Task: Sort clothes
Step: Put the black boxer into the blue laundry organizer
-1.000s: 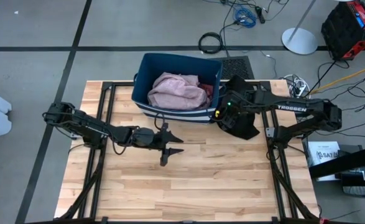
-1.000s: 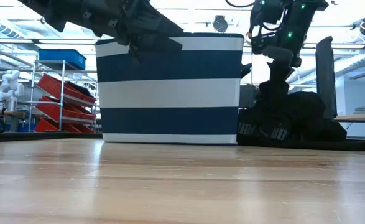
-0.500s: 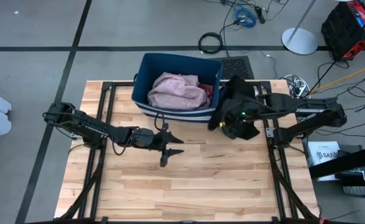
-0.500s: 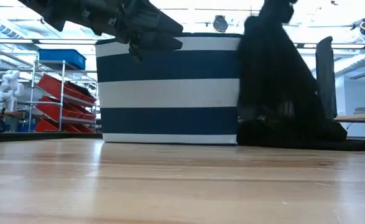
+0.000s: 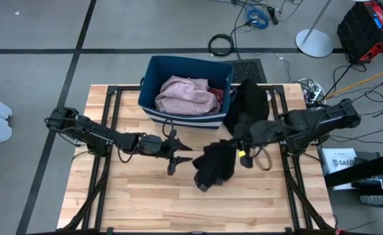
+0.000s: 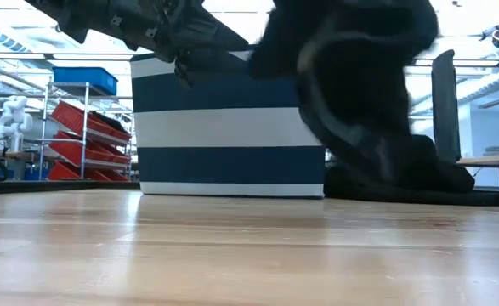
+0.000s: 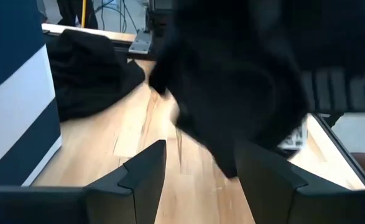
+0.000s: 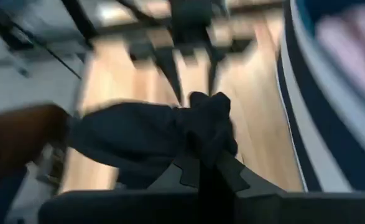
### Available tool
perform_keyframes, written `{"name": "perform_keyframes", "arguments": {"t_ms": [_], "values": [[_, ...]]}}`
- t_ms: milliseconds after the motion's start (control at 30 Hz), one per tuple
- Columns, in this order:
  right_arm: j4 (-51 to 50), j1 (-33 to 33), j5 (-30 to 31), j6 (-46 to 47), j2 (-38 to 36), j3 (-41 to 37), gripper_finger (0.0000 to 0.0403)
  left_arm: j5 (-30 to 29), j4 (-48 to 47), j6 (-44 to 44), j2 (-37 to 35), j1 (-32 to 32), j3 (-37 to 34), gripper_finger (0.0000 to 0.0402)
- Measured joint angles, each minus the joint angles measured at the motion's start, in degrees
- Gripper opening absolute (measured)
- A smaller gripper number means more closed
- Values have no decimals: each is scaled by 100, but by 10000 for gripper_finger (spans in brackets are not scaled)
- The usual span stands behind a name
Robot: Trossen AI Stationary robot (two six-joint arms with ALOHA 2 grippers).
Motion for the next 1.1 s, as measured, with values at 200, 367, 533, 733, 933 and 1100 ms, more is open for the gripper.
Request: {"name": "perform_keyframes", "arguments": {"t_ms": [200,367,533,733,933,1100], "values": [[-177,-134,-210,1239,18,-1447,0,0,-277,-10,-9,0,0,199],[124,-428,-799,2267,4,-2902,0,0,-300,-12,-15,0,0,199],[-139,-761,-819,2986,3,-3592,13,0,-262,-38,-15,0,0,199],[-147,-934,-1228,2789,-1,-3549,80,0,-181,-41,-19,0,0,199],[-420,-937,-1247,2046,-1,-2925,172,0,-182,-41,-20,0,0,199],[-919,-935,-1244,1560,-4,-2095,214,0,-190,-34,-20,0,0,199]]}}
